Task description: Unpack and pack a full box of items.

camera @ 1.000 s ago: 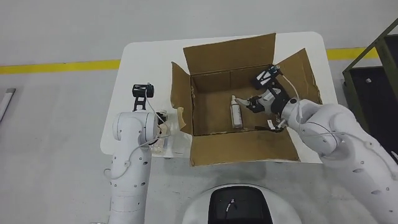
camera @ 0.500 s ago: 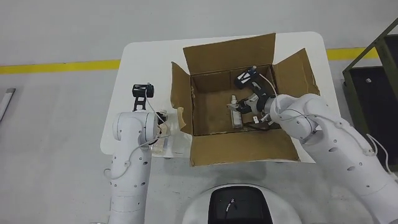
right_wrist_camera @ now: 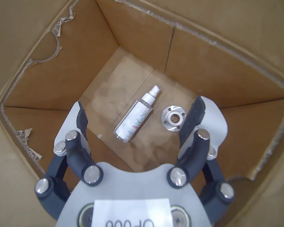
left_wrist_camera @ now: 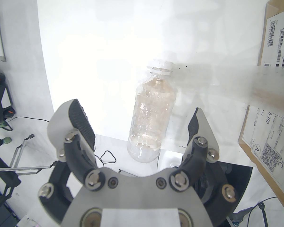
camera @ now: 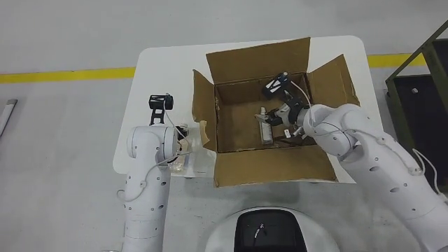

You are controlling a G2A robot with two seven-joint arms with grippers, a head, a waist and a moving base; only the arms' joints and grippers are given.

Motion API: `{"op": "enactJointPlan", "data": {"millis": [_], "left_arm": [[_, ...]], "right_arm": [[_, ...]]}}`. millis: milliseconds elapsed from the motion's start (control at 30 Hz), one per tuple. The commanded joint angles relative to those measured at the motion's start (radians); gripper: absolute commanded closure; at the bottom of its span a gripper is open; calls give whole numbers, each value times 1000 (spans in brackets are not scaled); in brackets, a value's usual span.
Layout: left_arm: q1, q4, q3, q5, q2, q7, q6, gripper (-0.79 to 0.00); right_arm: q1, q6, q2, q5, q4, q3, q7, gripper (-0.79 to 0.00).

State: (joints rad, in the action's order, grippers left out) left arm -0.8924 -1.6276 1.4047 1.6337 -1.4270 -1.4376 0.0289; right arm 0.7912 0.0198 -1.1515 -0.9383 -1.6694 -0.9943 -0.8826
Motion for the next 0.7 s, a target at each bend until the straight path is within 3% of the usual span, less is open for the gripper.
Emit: {"op": "enactJointPlan", "data": {"millis": [0,267,467,667], "left_arm": [[0,0,0,0,0,0,0,-785],[0,0,0,0,0,0,0,-785],[0,0,0,0,0,0,0,-785],[0,0,0,0,0,0,0,-785]], "right_arm": [[-35,-23,-5,3,-3,6,-73,-785],[-207,-45,-36,36,83,82,-341,-785],[-235,23,-55,59,170,151,-362,-785],[-235,23,-55,59,170,151,-362,-785]]}}
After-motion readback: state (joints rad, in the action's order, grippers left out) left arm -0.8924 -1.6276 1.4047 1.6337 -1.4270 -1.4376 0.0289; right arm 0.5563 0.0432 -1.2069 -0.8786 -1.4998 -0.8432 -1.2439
